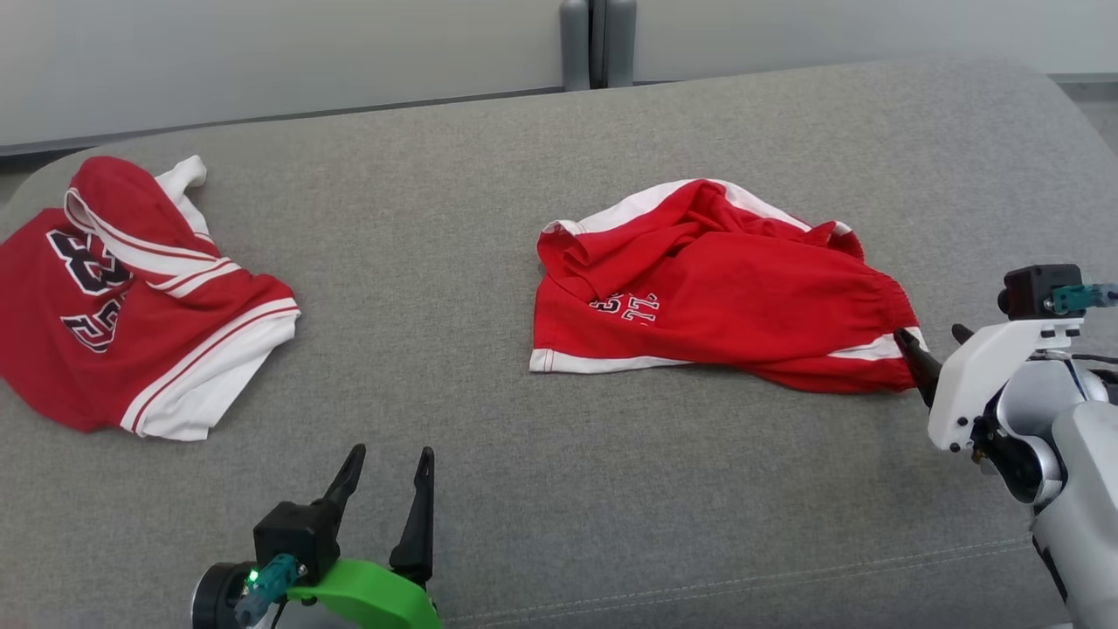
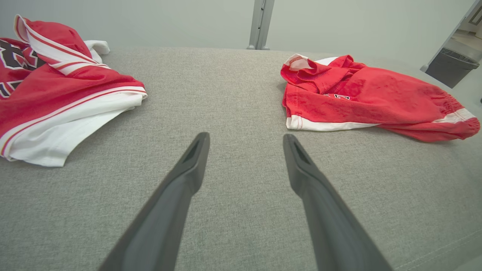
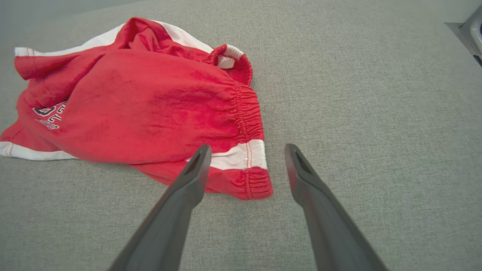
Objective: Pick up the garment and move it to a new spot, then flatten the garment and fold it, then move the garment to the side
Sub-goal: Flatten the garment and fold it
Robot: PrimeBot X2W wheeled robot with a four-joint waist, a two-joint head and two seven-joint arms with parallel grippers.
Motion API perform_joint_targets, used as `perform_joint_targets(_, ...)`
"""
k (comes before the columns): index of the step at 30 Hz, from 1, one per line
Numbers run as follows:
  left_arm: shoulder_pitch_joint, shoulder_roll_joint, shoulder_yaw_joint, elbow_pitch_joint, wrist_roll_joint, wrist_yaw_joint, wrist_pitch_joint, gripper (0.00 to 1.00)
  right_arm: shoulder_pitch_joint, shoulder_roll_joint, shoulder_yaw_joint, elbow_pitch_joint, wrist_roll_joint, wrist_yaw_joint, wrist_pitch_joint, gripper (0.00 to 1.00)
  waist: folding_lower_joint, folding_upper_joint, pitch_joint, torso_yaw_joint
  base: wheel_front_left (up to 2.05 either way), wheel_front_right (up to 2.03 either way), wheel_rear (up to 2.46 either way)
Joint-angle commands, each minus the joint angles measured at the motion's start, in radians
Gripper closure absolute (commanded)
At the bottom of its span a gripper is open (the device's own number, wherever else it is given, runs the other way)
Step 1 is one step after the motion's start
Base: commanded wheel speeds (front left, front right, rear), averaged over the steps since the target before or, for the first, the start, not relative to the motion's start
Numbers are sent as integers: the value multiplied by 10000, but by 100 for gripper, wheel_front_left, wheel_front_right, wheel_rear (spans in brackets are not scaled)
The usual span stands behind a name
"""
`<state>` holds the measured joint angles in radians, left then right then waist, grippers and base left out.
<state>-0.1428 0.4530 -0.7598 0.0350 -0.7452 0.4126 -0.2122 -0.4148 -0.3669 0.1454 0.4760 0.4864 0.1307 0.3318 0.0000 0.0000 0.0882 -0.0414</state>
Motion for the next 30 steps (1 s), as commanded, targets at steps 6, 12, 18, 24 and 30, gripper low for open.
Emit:
perform_joint_targets(6,-408,-124,-62,225,124,-146,1,0,-786,-242,454,1343,378,1,11,0,0,0,379,433,0,0,0)
perform_joint_targets(12,-468,-150,-55,345,102,-185,-40,0,-1240,-407,745,2175,815,1,48,0,0,0,511,591,0,0,0)
perform_joint_targets(18,-552,-155,-55,387,108,-194,-64,0,-1561,-529,1252,2461,1393,1,125,48,0,0,594,633,0,0,0)
perform_joint_targets(24,-514,-128,-31,416,57,-196,-89,0,-1645,-614,1776,2540,1794,1,323,66,0,0,568,567,0,0,0)
perform_joint_targets(30,-528,-140,-35,434,27,-184,-106,0,-1687,-732,2232,2629,2220,-1,459,74,0,0,559,468,0,0,0)
